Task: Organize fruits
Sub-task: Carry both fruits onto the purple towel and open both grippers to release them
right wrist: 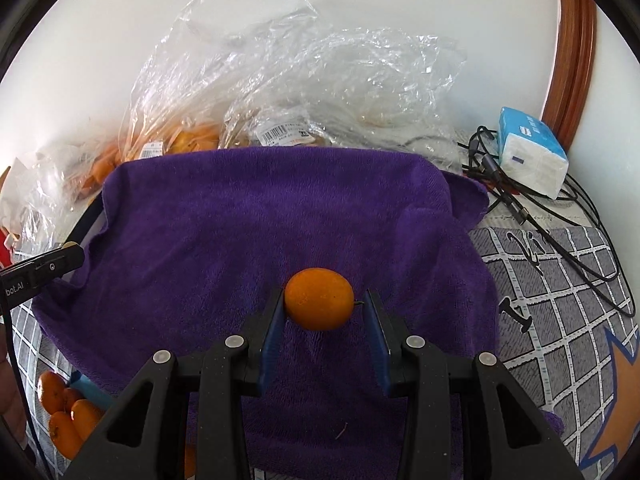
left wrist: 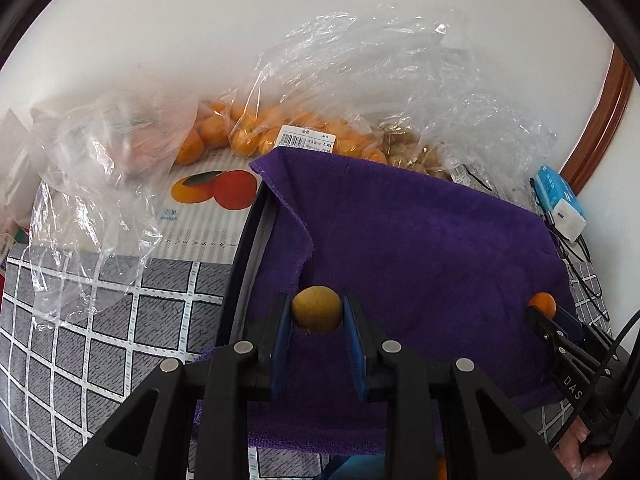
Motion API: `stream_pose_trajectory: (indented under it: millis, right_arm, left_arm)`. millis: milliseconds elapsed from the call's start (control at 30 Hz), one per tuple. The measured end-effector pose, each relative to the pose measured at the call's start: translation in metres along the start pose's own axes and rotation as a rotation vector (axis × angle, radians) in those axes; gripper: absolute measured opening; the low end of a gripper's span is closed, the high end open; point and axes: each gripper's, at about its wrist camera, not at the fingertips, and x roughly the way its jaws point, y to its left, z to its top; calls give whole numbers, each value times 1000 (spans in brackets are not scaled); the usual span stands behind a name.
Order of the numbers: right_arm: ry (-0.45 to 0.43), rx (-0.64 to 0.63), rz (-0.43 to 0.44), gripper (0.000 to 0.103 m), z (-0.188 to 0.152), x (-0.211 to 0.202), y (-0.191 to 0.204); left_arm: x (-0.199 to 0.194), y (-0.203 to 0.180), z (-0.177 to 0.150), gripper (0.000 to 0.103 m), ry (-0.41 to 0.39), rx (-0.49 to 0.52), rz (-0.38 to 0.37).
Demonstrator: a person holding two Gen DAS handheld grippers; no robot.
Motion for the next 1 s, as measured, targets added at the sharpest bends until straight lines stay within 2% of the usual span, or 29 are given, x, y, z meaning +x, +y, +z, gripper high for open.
stream_pose_trajectory:
  millis: [500,567,667,700,800,1000]
  right_arm:
    - [46,-13,-10,40,-5,7,3]
    - [53,-7,-6,47,-5,2,3]
    - [41,5,0,61,-8,-11,4]
    - [37,8,5,62,-9,-16,4]
    - [34,13,2,64,-13,-32,6]
    - [-4,-12,-46,64,-23,-76,10]
  left_arm:
    - [14,-7,-7,25,68,61,8]
    - [10,-10,-6,26,57,76,19]
    - [-3,-13,-3,34,34,88,3]
    - [-8,-14,-2,36,22,90,-4]
    - [-29,-16,1,43,-24,79,-20]
    - [-80,-15,-2,43,-137,47,-39]
